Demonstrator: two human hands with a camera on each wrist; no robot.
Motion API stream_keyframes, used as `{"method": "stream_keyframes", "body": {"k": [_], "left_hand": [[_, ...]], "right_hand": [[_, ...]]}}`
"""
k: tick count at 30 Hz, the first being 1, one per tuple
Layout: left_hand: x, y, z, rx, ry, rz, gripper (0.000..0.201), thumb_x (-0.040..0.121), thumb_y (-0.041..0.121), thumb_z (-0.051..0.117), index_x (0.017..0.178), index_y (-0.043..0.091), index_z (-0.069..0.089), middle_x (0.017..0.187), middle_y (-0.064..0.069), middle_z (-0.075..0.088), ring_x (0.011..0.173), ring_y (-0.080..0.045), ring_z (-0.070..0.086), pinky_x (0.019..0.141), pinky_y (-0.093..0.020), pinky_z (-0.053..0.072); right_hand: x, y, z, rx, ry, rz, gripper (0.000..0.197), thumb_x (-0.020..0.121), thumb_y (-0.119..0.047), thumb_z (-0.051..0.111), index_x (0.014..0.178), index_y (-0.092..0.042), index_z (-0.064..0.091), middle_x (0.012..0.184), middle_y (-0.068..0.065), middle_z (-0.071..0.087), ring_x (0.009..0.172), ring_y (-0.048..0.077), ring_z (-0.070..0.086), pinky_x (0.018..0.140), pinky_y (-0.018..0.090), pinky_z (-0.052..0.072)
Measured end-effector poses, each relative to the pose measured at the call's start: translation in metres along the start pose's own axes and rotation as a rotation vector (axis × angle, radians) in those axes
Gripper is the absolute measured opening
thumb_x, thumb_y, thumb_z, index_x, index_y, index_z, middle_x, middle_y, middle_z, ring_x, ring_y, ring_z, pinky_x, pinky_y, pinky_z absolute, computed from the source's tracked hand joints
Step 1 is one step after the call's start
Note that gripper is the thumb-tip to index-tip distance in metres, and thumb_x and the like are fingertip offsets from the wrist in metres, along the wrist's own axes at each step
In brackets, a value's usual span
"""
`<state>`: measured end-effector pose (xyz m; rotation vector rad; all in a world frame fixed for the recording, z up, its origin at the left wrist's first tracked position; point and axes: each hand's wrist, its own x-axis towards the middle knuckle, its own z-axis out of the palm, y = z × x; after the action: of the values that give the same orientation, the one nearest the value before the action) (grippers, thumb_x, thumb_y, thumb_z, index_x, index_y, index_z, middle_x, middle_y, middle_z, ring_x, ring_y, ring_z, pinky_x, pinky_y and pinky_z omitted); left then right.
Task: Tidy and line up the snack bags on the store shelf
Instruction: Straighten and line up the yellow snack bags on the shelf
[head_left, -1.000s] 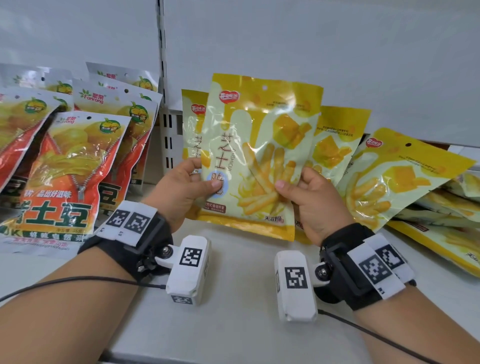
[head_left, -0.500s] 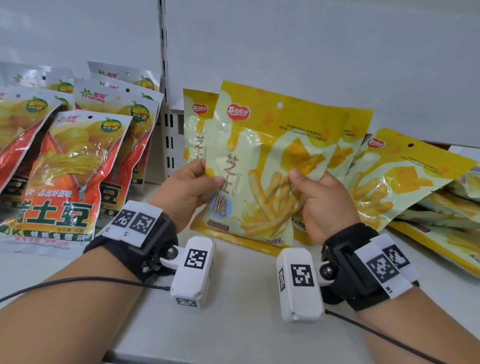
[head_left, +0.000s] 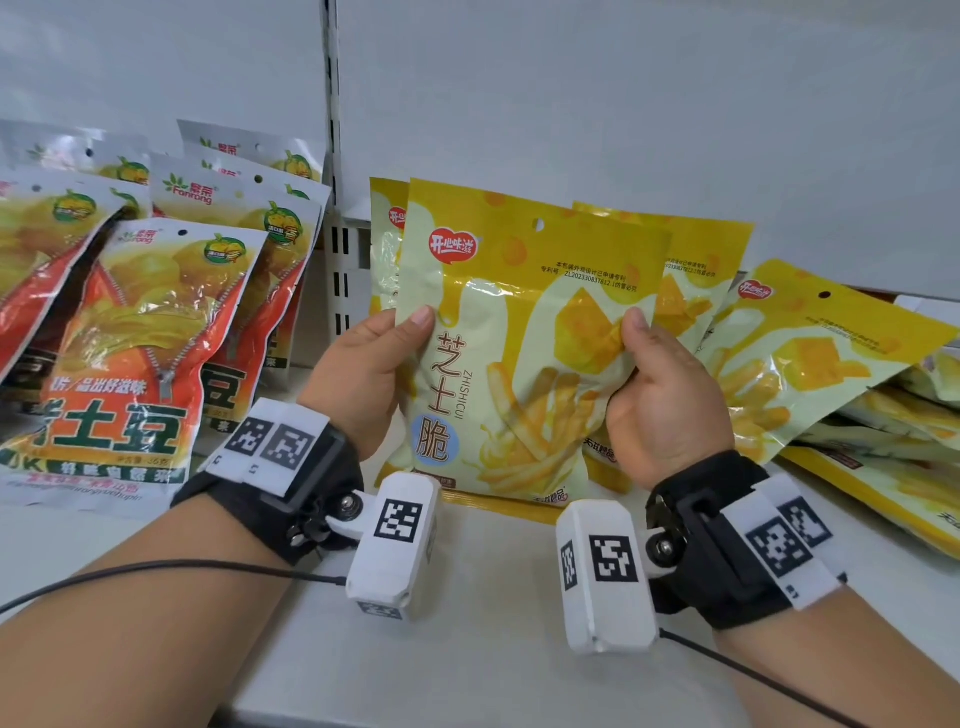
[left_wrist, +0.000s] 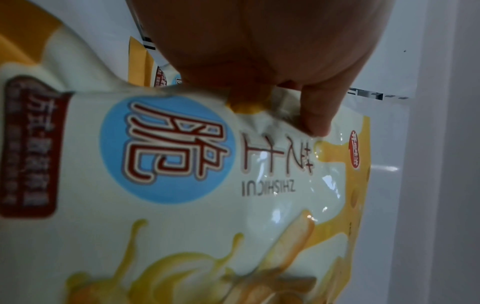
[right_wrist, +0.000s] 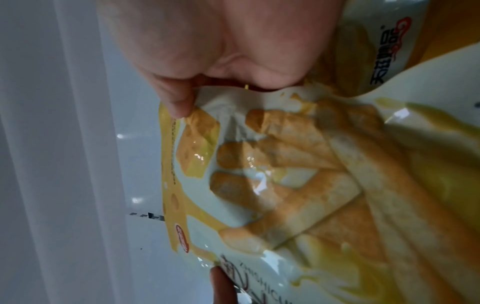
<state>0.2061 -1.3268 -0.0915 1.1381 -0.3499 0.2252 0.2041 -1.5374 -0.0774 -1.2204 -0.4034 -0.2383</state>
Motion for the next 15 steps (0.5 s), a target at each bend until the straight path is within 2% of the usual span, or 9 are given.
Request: {"method": "stream_keyframes", "body": {"k": [3,5,7,9,12,15], "left_hand": [[0.000,0.000,0.000,-0.013,0.006,0.000,0.023,0.077,0.029,0.060,0.091,0.014,0.072,0.092,-0.005,0.075,0.085,-0.019,0.072,0.070,-0.029,0.057],[0.000,0.001,0.000,-0.036,0.032,0.001,0.026,0.077,0.029,0.061,0.094,0.013,0.070,0.091,-0.005,0.076,0.084,-0.019,0.072,0.069,-0.030,0.057],[0.001,0.003,-0.002,-0.069,0.068,0.002,0.025,0.075,0.029,0.062,0.092,0.013,0.070,0.089,-0.006,0.076,0.082,-0.020,0.072,0.066,-0.031,0.057],[0.001,0.005,-0.004,-0.088,0.104,0.006,0.023,0.075,0.029,0.062,0.091,0.014,0.070,0.089,-0.007,0.075,0.081,-0.021,0.073,0.064,-0.032,0.057],[0.003,0.008,-0.006,-0.089,0.161,0.028,0.020,0.084,0.027,0.059,0.095,0.013,0.068,0.092,-0.008,0.075,0.085,-0.024,0.072,0.066,-0.036,0.058],[0.004,0.012,-0.006,-0.104,0.187,0.089,0.018,0.094,0.022,0.051,0.096,0.014,0.067,0.091,-0.007,0.075,0.087,-0.024,0.072,0.067,-0.036,0.058]], "right_hand": [[-0.001,-0.001,0.002,0.039,-0.008,0.001,0.036,0.092,-0.030,0.048,0.072,-0.023,0.077,0.086,-0.001,0.075,0.086,0.012,0.070,0.077,0.028,0.055],[-0.002,-0.002,0.004,0.099,-0.001,0.008,0.032,0.090,-0.024,0.052,0.068,-0.022,0.076,0.080,-0.002,0.074,0.078,0.011,0.070,0.068,0.026,0.056],[-0.003,-0.002,0.005,0.061,0.068,0.007,0.028,0.090,-0.014,0.054,0.069,-0.022,0.071,0.075,-0.005,0.070,0.069,0.010,0.065,0.060,0.024,0.052],[-0.003,-0.001,0.005,-0.010,0.133,-0.004,0.018,0.090,-0.006,0.055,0.080,-0.020,0.062,0.077,-0.001,0.062,0.068,0.011,0.057,0.061,0.024,0.045],[-0.003,-0.001,0.004,-0.072,0.166,-0.027,0.017,0.087,0.000,0.057,0.082,-0.016,0.056,0.072,-0.002,0.054,0.062,0.011,0.049,0.062,0.025,0.041],[-0.006,-0.002,0.009,-0.122,0.070,-0.006,0.015,0.087,-0.001,0.057,0.084,-0.015,0.060,0.075,0.002,0.058,0.064,0.012,0.052,0.063,0.025,0.044]]}}
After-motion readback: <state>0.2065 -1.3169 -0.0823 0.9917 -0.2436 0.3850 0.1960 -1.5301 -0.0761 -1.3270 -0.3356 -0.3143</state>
